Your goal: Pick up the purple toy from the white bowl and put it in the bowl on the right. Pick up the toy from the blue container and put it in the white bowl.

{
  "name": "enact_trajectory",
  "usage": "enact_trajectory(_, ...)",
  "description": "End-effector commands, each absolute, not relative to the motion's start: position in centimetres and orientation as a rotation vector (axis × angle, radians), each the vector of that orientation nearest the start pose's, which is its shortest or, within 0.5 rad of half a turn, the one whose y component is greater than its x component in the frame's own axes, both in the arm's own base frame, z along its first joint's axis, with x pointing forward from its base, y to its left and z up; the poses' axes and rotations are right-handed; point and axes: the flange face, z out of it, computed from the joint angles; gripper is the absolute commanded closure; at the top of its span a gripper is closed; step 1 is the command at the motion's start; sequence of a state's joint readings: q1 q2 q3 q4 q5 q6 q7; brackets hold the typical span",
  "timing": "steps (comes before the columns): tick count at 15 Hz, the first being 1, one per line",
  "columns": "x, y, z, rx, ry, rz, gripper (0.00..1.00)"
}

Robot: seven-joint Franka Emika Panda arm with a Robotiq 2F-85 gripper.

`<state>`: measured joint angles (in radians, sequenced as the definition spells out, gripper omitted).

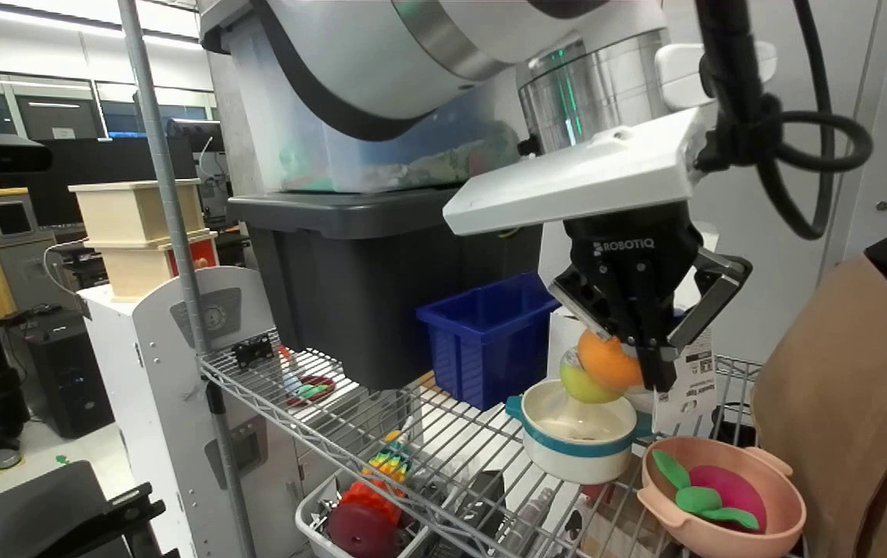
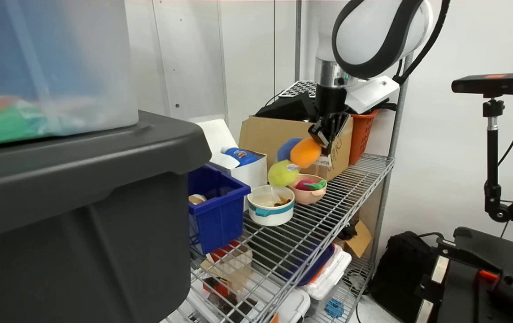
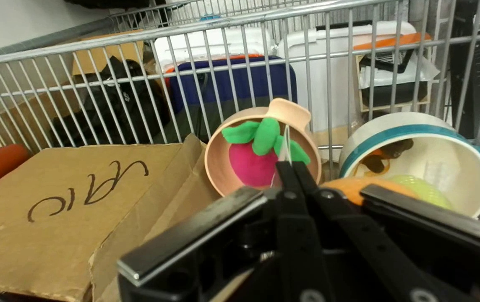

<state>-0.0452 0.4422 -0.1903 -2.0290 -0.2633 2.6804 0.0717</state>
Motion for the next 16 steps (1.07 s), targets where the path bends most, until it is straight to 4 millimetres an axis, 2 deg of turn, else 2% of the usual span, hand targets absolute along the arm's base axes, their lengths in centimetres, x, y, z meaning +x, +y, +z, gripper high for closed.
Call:
enact_trajectory(1,62.0,-12.3,24.0,-3.395,0.102,-0.380,1.00)
enact_trajectory(10,63.6,-10.8,23.3,-3.415,0.137,-0.416,1.00)
enact_trajectory(16,63.7,-9.8,22.9,-3.408,0.141,-0.410,1.00)
